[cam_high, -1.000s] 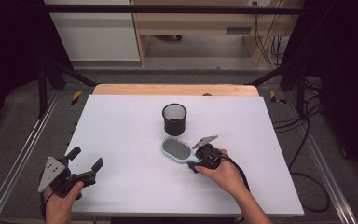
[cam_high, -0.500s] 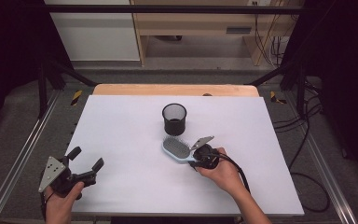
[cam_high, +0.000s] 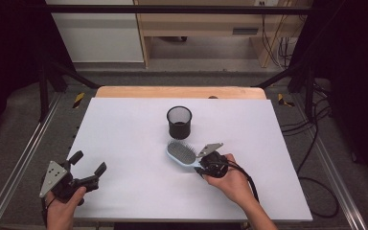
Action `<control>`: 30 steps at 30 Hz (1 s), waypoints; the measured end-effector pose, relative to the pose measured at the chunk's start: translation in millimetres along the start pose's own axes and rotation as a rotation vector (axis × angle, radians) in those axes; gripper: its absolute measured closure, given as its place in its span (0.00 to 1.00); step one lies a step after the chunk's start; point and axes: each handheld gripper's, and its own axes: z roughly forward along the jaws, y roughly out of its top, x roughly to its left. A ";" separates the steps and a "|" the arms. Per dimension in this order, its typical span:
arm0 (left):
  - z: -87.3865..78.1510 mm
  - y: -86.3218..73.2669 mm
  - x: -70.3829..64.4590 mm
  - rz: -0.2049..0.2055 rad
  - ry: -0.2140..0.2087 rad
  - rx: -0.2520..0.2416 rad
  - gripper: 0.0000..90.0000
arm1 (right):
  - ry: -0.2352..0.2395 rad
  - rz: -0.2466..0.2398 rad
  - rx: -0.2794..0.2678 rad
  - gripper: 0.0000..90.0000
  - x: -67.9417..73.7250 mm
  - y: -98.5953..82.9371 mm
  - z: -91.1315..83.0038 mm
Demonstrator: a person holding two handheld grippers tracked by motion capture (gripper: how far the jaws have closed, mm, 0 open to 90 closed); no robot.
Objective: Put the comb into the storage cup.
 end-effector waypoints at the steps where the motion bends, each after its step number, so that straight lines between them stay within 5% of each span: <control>1: 0.1 -0.1 -0.5 0.000 0.000 0.002 0.03 | -0.003 -0.001 -0.015 0.77 0.4 -1.1 -3.2; 9: 0.6 2.4 -8.8 0.010 -0.012 0.003 0.03 | -0.053 0.038 -0.172 0.77 1.6 -16.9 -20.7; 11: 0.3 4.1 -12.2 -0.015 -0.024 -0.013 0.03 | -0.054 0.047 -0.220 0.77 1.8 -21.7 -22.3; 19: 7.5 17.3 -34.3 -0.010 -0.058 -0.017 0.03 | -0.092 0.094 -0.333 0.77 -0.2 -28.4 -38.5; 30: 42.4 56.6 -59.2 -0.020 -0.148 -0.019 0.05 | -0.133 0.104 -0.439 0.77 -2.1 -4.3 -48.3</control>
